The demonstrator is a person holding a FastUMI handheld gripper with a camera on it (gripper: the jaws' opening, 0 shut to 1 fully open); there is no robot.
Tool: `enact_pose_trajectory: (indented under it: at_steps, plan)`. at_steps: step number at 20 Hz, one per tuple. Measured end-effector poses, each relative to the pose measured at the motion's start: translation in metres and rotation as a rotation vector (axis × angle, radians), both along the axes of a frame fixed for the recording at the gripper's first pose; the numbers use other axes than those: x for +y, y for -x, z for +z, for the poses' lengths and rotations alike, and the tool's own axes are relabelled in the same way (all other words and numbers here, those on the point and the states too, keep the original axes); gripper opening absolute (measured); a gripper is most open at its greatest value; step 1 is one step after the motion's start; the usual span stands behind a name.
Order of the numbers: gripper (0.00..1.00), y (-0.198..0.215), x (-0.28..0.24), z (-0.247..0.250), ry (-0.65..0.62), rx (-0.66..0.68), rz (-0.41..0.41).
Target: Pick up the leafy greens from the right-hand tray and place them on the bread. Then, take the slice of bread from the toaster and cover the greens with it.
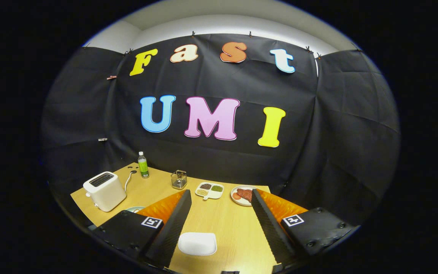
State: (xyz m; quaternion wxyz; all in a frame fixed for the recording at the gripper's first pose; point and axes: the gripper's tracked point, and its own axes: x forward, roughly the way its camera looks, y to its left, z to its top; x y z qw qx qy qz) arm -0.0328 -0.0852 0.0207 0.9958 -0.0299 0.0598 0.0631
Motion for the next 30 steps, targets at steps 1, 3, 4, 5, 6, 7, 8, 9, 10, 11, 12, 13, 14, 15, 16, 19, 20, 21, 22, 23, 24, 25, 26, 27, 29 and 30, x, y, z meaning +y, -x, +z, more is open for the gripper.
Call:
enact_pose_trajectory:
  at_steps: [1,3,4,5,6,7,8,9,10,11,12,13,14,15,16,19,20,21,22,23,24,25,26,27,29,30]
  plan:
    - [0.99,0.005,0.003,-0.002,-0.02,0.007,-0.011]
    - [0.99,0.006,0.011,-0.005,-0.042,0.021,-0.036]
    - [0.98,0.007,0.017,-0.006,-0.047,0.027,-0.043]
    - [0.99,0.005,0.024,-0.003,-0.05,0.016,-0.051]
    - [0.99,0.003,0.031,0.002,-0.053,0.0,-0.06]
    - [0.98,0.004,0.039,0.003,-0.053,-0.007,-0.062]
    - [0.98,0.004,0.047,0.002,-0.05,-0.005,-0.066]
    - [0.98,0.003,0.053,0.001,-0.045,-0.009,-0.073]
    - [0.98,0.002,0.058,0.003,-0.045,-0.018,-0.086]
    - [0.98,0.001,0.063,0.001,-0.048,-0.018,-0.099]
    - [0.98,0.003,0.07,-0.002,-0.054,-0.013,-0.103]
    - [0.98,0.004,0.074,-0.005,-0.056,-0.005,-0.11]
    - [0.98,0.004,0.077,-0.007,-0.058,0.005,-0.114]
    - [0.98,0.005,0.08,-0.009,-0.062,0.008,-0.12]
    - [0.98,0.005,0.082,-0.009,-0.067,0.01,-0.129]
    - [0.98,0.005,0.091,-0.016,-0.077,0.027,-0.139]
    - [0.98,0.004,0.095,-0.018,-0.076,0.027,-0.139]
    - [0.98,0.004,0.098,-0.016,-0.075,0.024,-0.142]
    - [0.98,0.003,0.101,-0.015,-0.076,0.019,-0.143]
    - [0.98,0.003,0.105,-0.013,-0.076,0.012,-0.144]
    - [0.98,0.003,0.109,-0.012,-0.074,0.006,-0.142]
    - [0.98,0.003,0.112,-0.011,-0.072,0.001,-0.141]
    - [0.98,0.002,0.116,-0.012,-0.07,0.002,-0.139]
    - [0.98,0.002,0.12,-0.014,-0.071,0.01,-0.133]
    - [0.98,0.002,0.129,-0.016,-0.076,0.022,-0.118]
    - [0.98,0.002,0.133,-0.016,-0.076,0.02,-0.115]
